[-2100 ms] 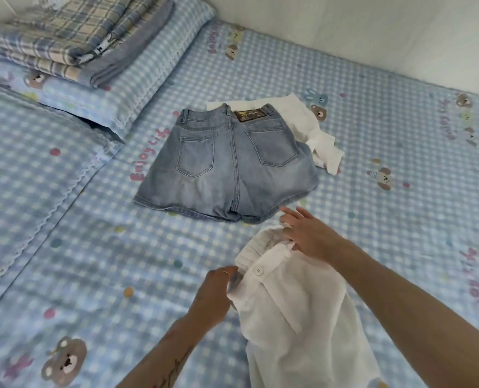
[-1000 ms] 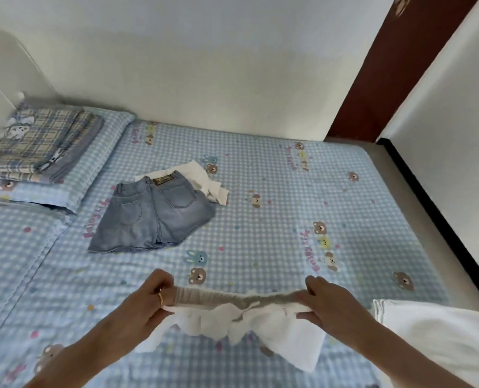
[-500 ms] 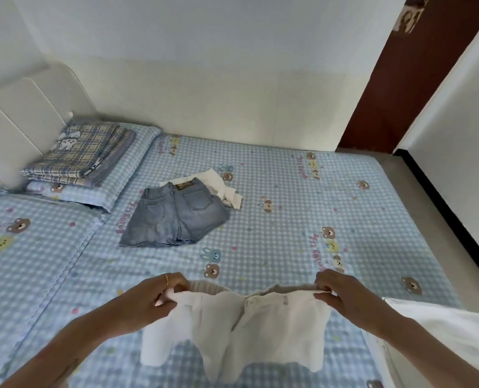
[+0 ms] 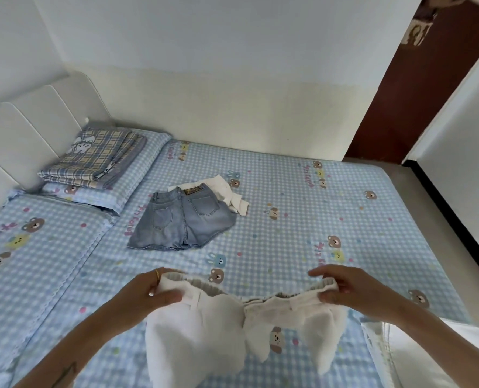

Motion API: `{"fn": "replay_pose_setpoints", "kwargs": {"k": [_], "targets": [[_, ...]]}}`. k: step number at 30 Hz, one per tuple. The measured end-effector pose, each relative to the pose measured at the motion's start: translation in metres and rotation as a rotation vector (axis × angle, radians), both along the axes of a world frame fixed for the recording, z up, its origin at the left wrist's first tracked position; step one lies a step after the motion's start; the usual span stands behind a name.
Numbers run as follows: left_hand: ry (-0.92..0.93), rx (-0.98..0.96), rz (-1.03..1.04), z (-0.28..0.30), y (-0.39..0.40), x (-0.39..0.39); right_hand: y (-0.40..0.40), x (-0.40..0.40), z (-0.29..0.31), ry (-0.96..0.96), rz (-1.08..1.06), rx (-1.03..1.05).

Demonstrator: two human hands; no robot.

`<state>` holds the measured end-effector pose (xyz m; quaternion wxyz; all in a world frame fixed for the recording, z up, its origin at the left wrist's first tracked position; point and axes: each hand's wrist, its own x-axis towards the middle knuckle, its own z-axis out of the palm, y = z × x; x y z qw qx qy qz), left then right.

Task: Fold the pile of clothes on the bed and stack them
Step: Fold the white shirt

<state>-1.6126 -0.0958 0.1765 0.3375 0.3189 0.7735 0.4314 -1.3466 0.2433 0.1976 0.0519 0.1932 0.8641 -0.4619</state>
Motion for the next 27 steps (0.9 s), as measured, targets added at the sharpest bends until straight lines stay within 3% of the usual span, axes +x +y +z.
{"fn": "replay_pose_setpoints", "kwargs": {"k": [7, 16, 22, 27], "targets": [[0.141, -0.041, -0.04, -0.014, 0.012, -0.026, 0.004, -0.026, -0.012, 0.009, 0.047, 0.131], [0.493, -0.125, -0.099, -0.025, 0.103, -0.109, 0.063, -0.128, -0.021, 0.022, 0.011, 0.46], [0.753, 0.039, -0.012, -0.011, 0.147, -0.151, 0.104, -0.17, -0.003, 0.144, -0.017, 0.608], [1.041, 0.057, -0.189, -0.033, 0.149, -0.144, 0.117, -0.168, -0.028, 0.183, 0.052, 0.725]]}}
